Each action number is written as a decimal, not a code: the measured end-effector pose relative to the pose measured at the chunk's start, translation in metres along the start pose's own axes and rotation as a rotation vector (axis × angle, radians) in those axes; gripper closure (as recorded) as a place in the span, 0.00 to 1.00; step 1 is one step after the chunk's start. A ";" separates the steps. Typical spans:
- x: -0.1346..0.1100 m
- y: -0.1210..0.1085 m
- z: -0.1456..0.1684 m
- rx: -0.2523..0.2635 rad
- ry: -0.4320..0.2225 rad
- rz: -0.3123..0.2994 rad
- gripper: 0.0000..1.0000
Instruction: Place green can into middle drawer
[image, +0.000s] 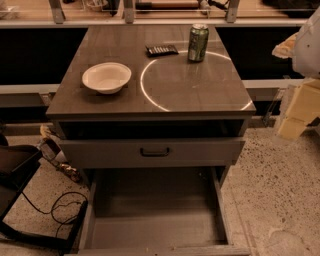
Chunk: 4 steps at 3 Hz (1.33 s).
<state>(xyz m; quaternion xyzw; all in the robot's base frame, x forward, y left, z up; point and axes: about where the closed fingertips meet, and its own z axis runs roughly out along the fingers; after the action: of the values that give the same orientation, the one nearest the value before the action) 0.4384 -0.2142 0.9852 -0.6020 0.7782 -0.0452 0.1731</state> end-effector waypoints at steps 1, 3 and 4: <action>0.000 0.000 0.000 0.000 0.000 0.000 0.00; -0.003 -0.060 0.028 0.129 -0.182 0.141 0.00; -0.005 -0.110 0.047 0.210 -0.324 0.281 0.00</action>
Offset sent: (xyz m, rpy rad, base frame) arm 0.0869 -0.0075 -0.0038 0.2283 -0.2426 -0.0842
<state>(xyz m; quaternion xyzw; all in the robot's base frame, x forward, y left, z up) 0.5563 -0.2330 0.9725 -0.4659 0.8075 -0.0041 0.3618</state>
